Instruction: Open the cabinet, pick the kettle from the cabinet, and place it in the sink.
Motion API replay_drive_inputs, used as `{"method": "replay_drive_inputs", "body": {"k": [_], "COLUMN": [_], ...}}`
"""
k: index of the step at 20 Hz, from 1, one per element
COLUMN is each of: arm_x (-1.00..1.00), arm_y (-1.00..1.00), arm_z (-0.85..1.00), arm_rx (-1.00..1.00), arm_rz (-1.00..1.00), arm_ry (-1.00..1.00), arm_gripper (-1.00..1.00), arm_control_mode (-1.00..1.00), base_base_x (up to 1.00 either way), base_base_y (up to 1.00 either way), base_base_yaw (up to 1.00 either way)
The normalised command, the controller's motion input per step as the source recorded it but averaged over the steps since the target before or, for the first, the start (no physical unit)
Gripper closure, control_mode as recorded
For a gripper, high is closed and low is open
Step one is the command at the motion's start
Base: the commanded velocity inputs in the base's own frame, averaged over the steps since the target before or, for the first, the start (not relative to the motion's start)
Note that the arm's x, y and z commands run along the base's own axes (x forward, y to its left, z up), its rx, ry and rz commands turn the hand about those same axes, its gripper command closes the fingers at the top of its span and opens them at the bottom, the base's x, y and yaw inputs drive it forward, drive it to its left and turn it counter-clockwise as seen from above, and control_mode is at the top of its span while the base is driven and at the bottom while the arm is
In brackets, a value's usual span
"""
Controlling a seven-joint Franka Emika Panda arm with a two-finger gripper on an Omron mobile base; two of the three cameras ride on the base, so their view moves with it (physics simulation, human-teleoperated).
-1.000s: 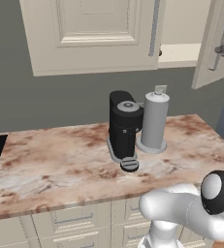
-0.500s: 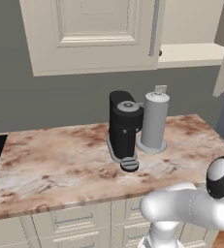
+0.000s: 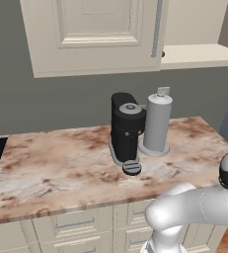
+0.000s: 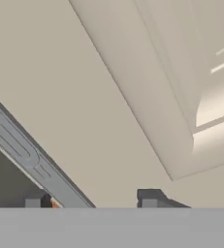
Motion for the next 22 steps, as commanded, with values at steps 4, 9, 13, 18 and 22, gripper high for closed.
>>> {"method": "replay_drive_inputs", "body": {"k": [4,9,13,18,22], "arm_x": [0.0,0.0,-0.11,-0.84,-1.0], "arm_y": [0.0,0.0,0.11,0.19,0.42], "arm_z": [-0.1,0.0,-0.05,-0.13,-0.39], "arm_rx": [0.08,0.01,0.0,-0.02,-0.07], "arm_rz": [0.09,0.1,0.07,0.05,0.03], "arm_ry": [-0.06,-0.17,-0.26,-0.38,-0.35], "arm_gripper": [-1.0,-1.0,-1.0,-1.0,-1.0], "arm_control_mode": [-1.0,-1.0,-1.0,-1.0,-1.0], "base_base_x": [0.0,0.0,0.0,0.0,0.0], "base_base_y": [0.0,0.0,0.0,0.0,0.0], "base_base_yaw": [0.0,0.0,0.0,0.0,0.0]}}
